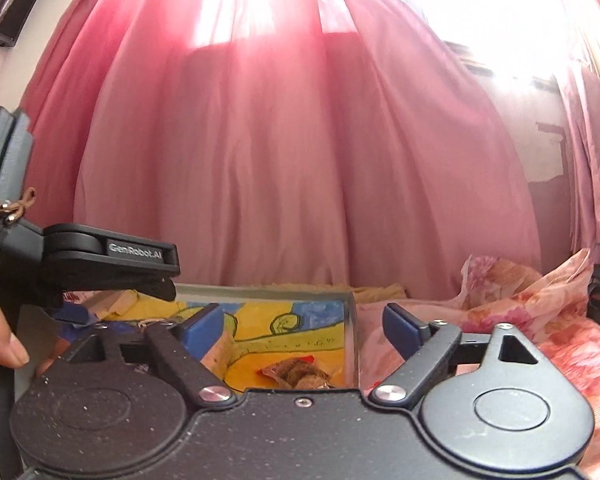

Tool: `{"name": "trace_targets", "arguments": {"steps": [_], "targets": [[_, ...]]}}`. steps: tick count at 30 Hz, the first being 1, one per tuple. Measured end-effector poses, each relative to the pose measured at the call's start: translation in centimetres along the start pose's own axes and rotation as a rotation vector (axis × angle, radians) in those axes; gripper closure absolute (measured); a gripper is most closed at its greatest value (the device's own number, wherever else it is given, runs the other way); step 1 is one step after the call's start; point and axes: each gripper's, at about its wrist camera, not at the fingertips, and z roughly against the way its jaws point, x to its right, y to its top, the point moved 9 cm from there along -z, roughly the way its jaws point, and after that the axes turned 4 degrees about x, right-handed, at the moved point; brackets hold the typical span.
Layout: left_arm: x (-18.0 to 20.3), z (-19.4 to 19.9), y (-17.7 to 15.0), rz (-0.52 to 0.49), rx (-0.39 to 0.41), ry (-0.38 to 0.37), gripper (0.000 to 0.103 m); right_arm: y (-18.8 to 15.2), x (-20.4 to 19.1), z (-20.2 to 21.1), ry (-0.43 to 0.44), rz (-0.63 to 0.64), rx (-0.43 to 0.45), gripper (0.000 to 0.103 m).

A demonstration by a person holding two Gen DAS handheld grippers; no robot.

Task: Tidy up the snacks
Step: 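Lift both tools back from the tray toward the remaining snacks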

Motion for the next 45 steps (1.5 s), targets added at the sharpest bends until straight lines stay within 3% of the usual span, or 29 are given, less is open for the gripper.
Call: {"name": "trace_targets", "arguments": {"steps": [5, 14, 21, 30, 45], "targets": [[-0.9, 3.8, 2.5, -0.013, 0.075, 0.005, 0.001, 2.3, -1.0, 2.3, 0.014, -0.039, 0.012, 0.001], [-4.2, 10.6, 5.0, -0.003, 0.116, 0.018, 0.001, 5.6, -5.1, 7.3, 0.039, 0.033, 0.063, 0.001], [-8.2, 15.7, 5.2, -0.004, 0.134, 0.042, 0.001, 6.4, -6.9, 11.4, 0.042, -0.014, 0.077, 0.001], [-11.9, 21.0, 2.5, -0.078, 0.114, 0.035, 0.0, 6.6, -8.3, 16.3, 0.027, -0.018, 0.111, 0.001], [-16.3, 25.2, -4.1, -0.139, 0.035, 0.052, 0.0, 2.8, -11.2, 22.2, 0.025, 0.006, 0.042, 0.001]]}}
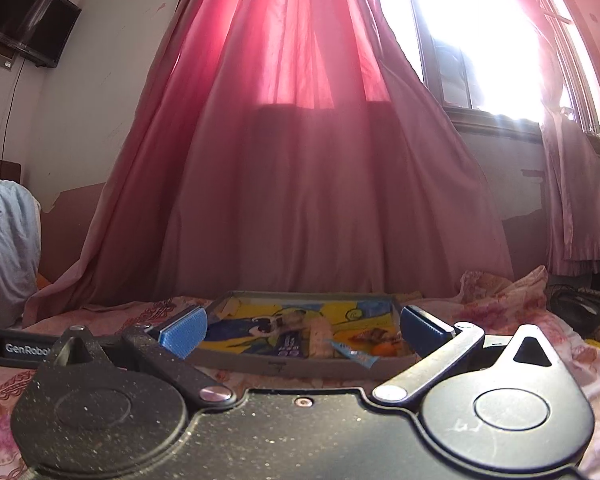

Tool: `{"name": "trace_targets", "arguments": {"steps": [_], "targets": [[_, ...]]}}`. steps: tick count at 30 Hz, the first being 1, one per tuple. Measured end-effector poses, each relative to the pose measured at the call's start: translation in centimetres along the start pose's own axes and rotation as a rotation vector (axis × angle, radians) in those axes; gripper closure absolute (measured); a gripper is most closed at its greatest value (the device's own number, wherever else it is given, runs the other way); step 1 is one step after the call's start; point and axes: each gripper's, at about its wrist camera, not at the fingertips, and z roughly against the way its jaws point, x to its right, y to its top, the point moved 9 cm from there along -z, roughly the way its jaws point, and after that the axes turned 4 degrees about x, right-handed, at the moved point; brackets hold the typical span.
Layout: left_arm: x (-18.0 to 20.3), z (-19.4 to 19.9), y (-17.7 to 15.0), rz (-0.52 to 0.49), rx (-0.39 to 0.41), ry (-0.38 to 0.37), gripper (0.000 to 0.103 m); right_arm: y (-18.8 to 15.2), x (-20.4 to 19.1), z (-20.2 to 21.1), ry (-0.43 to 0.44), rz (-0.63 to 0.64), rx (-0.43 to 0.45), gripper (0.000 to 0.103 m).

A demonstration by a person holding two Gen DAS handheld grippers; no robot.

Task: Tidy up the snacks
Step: 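Lift both tools back from the tray toward the remaining snacks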

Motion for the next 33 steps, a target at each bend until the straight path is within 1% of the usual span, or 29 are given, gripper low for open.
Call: {"name": "trace_targets", "arguments": {"steps": [6, 9, 15, 21, 23, 27, 33], "targets": [[-1.2, 1.0, -1.8, -0.023, -0.023, 0.0, 0.0, -1.3, -1.3, 2.1, -0.01, 0.025, -0.037, 0.001], [-2.1, 1.2, -2.6, -0.02, -0.042, 0.005, 0.0, -2.5, -1.9, 2.8, -0.013, 0.029, -0.072, 0.001], [-3.5, 1.1, -4.6, -0.052, -0.087, 0.056, 0.001, -4.7, -2.9, 3.3, -0.007, 0.033, -0.155, 0.001], [-3.9, 0.7, -5.6, -0.075, -0.124, 0.074, 0.0, -7.2, -3.3, 2.8, -0.008, 0.032, -0.256, 0.001], [-4.0, 0.6, -5.9, -0.083, -0.137, 0.08, 0.0, -8.1, -3.5, 2.5, 0.0, 0.037, -0.296, 0.001], [-4.4, 0.4, -6.4, -0.079, -0.164, 0.098, 0.0, -9.4, -4.0, 2.1, 0.019, 0.028, -0.346, 0.001], [-4.7, -0.1, -6.8, -0.095, -0.185, 0.125, 0.0, -9.9, -4.6, 1.8, 0.04, 0.027, -0.363, 0.001]]}}
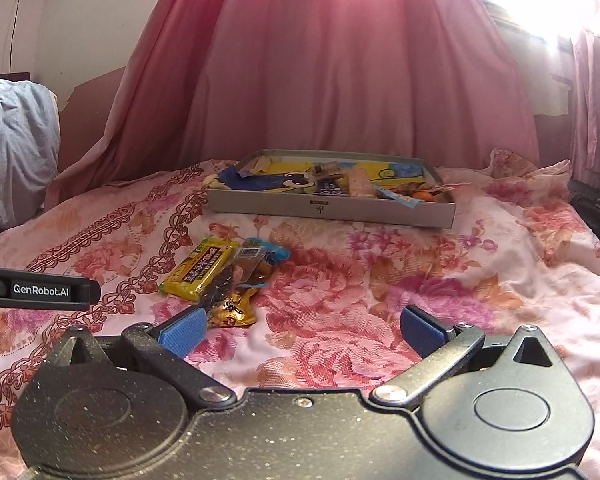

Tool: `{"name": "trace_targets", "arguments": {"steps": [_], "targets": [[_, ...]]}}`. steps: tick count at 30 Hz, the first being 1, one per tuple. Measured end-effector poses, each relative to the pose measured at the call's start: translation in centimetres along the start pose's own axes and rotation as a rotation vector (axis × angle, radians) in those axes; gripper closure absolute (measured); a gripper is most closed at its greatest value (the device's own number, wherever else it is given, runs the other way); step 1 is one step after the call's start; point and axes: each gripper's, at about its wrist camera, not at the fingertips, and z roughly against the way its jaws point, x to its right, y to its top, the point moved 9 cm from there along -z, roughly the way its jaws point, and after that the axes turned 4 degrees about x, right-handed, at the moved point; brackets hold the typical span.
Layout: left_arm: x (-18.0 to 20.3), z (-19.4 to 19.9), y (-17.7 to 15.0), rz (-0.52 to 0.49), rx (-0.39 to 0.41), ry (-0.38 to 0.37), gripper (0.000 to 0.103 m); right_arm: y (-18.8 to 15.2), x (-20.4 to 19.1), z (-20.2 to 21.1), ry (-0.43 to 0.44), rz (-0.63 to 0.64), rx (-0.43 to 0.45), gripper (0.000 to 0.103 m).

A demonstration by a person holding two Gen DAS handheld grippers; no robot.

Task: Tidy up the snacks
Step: 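Lift both tools back from the tray toward the remaining snacks, then grasp the yellow-purple snack bar with left tool while right tool grasps the dark dried-snack pack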

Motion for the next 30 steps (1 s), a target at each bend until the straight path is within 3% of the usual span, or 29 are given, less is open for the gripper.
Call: {"name": "trace_targets", "arguments": {"steps": [17, 23, 30], "targets": [[-0.7, -2.1, 0.9, 0.029, -0.008, 0.019, 0.0, -0.5, -0.3, -1.7, 0.019, -0.02, -0.038, 0.001], [-1.1, -3.2, 3.0, -0.013, 0.016, -0.016, 0.0, -0.8, -1.2, -2.7, 0.065, -0.03, -0.055, 0.001], [0.2, -7.5, 4.7, -0.04, -0.017, -0.073, 0.0, -0.3, -2.5, -4.9, 0.071, 0.026, -0.052, 0.001]]}}
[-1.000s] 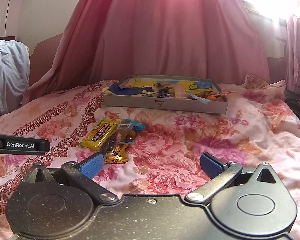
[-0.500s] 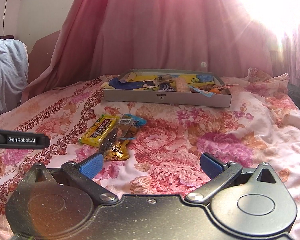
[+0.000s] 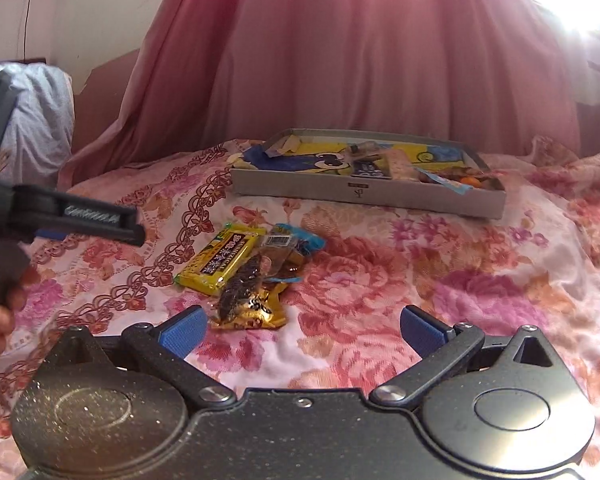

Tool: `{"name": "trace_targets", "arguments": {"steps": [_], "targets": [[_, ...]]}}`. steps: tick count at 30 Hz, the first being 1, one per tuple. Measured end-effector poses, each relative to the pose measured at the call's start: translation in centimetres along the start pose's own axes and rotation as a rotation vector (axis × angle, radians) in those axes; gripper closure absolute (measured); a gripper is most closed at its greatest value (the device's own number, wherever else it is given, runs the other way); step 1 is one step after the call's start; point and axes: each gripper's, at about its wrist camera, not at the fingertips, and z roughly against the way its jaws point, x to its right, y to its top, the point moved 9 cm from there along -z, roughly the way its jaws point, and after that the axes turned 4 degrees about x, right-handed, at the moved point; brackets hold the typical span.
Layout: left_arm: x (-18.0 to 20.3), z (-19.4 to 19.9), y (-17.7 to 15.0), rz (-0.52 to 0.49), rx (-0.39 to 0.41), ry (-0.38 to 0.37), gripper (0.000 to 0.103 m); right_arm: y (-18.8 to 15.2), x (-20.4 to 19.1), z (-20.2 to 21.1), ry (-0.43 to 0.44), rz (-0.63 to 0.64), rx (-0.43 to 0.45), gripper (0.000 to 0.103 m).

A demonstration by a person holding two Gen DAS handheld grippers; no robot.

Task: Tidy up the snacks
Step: 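Grasp the yellow-purple snack bar with left tool while right tool grasps the dark dried-snack pack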

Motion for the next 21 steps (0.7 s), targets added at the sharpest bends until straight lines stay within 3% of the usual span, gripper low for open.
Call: {"name": "trace_targets", "arguments": {"steps": [7, 15, 21], "targets": [[-0.5, -3.3, 1.7, 0.041, 0.037, -0.043, 0.001, 1.1, -2.5, -4.8, -0.006, 0.047, -0.05, 0.001], [-2.1, -5.0, 1.8, 0.199, -0.023, -0.085, 0.001, 1.2, -4.1, -11.5, -0.115, 0.048, -0.154, 0.001], [-2.2, -5.7, 1.0, 0.221, -0.036, -0.109, 0.001, 0.4, -3.8, -12.8, -0.123, 0.08, -0.178, 0.001]]}}
